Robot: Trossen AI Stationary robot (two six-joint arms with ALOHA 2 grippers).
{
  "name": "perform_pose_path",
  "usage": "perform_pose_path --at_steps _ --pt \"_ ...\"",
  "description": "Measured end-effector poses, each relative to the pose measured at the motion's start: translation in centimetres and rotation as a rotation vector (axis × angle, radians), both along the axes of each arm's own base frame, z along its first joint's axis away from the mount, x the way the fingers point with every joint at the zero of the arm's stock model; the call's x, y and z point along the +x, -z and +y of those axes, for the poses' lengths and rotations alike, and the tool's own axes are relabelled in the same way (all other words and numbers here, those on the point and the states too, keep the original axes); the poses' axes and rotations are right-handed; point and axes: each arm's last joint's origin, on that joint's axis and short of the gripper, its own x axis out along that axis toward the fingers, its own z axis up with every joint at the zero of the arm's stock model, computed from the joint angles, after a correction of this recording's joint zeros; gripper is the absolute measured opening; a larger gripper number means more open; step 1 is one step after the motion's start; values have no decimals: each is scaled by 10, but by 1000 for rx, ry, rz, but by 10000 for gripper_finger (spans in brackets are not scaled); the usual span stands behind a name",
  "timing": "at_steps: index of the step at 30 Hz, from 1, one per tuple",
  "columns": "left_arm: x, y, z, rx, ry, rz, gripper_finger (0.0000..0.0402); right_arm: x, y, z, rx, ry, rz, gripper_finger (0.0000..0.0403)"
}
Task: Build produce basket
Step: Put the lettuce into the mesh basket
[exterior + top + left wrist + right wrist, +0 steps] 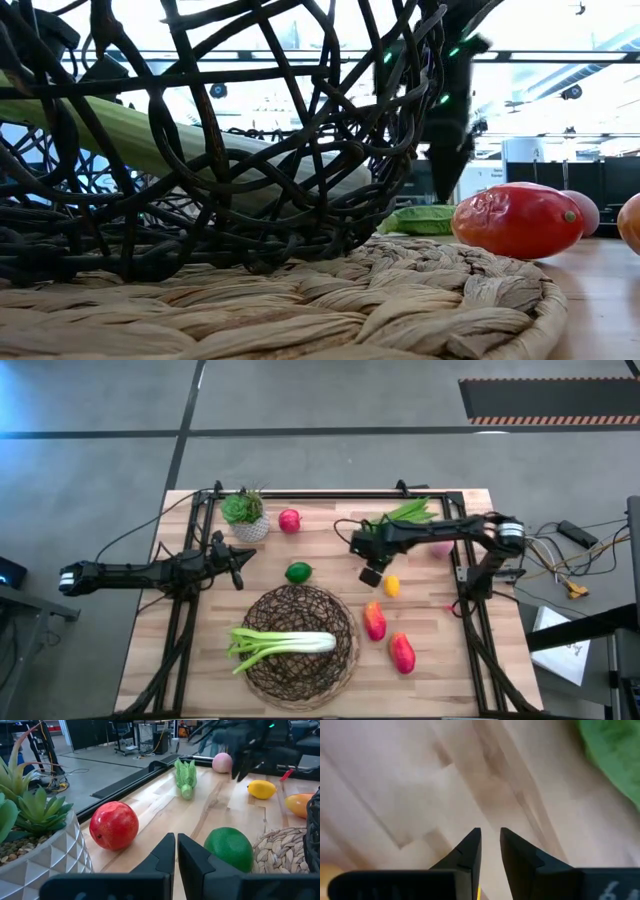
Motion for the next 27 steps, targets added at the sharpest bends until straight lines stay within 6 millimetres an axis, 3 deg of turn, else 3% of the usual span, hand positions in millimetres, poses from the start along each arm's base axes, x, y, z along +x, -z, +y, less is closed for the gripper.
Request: perform_pose_path --at_steps 4,7,12,15,21,27 --pt "0 0 0 0 1 1 4 -21 -16 7 -143 102 -98 66" --pt "0 0 0 0 0 1 4 -26 -21 -5 -174 230 -277 75" --pt "0 0 0 0 0 1 4 -15 -18 -39 -180 327 -646 86" --pt "0 0 0 0 0 2 4 -5 -13 -57 -215 357 -753 79" --pt "0 0 0 0 0 2 4 22 13 -85 -167 343 -603 52" --pt "0 0 0 0 0 2 4 45 34 -88 -105 233 -288 29"
